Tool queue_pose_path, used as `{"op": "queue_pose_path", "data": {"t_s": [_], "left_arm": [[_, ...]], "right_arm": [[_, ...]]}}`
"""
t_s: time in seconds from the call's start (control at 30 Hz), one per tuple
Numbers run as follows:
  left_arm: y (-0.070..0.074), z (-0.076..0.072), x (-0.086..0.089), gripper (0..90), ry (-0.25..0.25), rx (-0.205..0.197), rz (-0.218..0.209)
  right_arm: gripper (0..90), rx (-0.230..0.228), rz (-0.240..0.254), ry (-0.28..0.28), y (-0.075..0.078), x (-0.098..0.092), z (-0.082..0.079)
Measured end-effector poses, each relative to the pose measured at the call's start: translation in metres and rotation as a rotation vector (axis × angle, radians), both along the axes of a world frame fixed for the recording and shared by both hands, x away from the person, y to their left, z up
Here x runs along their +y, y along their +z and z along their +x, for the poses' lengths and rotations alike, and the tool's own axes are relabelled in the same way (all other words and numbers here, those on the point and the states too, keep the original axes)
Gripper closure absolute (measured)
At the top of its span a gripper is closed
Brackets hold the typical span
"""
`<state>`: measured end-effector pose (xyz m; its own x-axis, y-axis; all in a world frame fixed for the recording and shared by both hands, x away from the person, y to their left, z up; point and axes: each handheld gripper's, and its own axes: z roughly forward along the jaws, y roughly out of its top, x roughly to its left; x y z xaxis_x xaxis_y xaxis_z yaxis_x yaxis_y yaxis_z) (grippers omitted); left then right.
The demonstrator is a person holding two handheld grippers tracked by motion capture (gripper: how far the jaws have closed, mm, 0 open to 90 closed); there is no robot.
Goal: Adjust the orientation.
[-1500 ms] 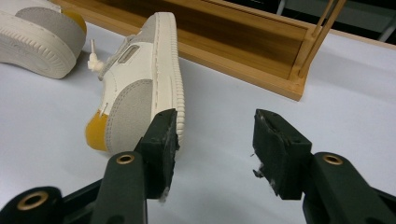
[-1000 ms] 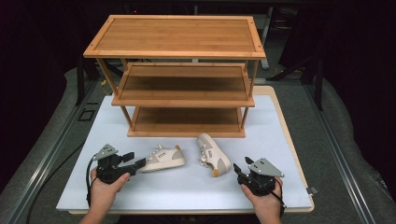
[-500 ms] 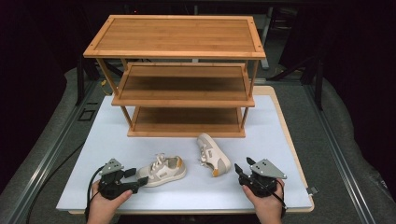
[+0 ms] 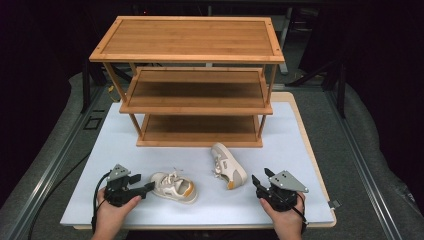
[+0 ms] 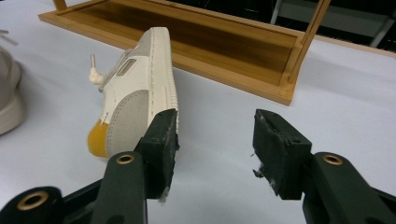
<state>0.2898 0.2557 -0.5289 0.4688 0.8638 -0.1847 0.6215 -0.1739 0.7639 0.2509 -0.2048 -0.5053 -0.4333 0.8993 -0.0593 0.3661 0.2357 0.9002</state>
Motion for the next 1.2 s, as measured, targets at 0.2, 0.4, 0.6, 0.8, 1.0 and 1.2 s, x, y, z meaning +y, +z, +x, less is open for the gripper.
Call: {"op": "queue_pose_path", "data": {"t_s": [0.2,0.4,0.6,0.8,1.0,1.2], "left_arm": [[-0.007,0.030,-0.008,40.0,0.046,0.012,0.009],[0.008,0.023,-0.003,39.9,0.020,-0.012,-0.021],[0.030,-0.009,0.004,44.7,0.003,-0.039,-0.097],[0.029,-0.039,-0.004,46.2,-0.067,-0.039,-0.117],[0.030,-0.047,-0.014,45.3,-0.089,-0.043,-0.097],[0.019,-0.050,-0.028,50.1,-0.103,-0.015,-0.035]], "right_arm": [[49.7,-0.002,-0.005,0.002,0.000,0.002,0.000],[49.6,-0.017,-0.022,0.016,0.000,0.006,-0.002],[49.6,-0.021,-0.020,0.020,0.001,0.006,-0.003],[49.3,-0.018,-0.020,0.023,0.000,0.008,-0.003],[49.2,-0.013,-0.017,0.016,0.000,0.007,-0.002],[48.8,-0.010,-0.009,0.007,-0.001,0.004,-0.002]]}}
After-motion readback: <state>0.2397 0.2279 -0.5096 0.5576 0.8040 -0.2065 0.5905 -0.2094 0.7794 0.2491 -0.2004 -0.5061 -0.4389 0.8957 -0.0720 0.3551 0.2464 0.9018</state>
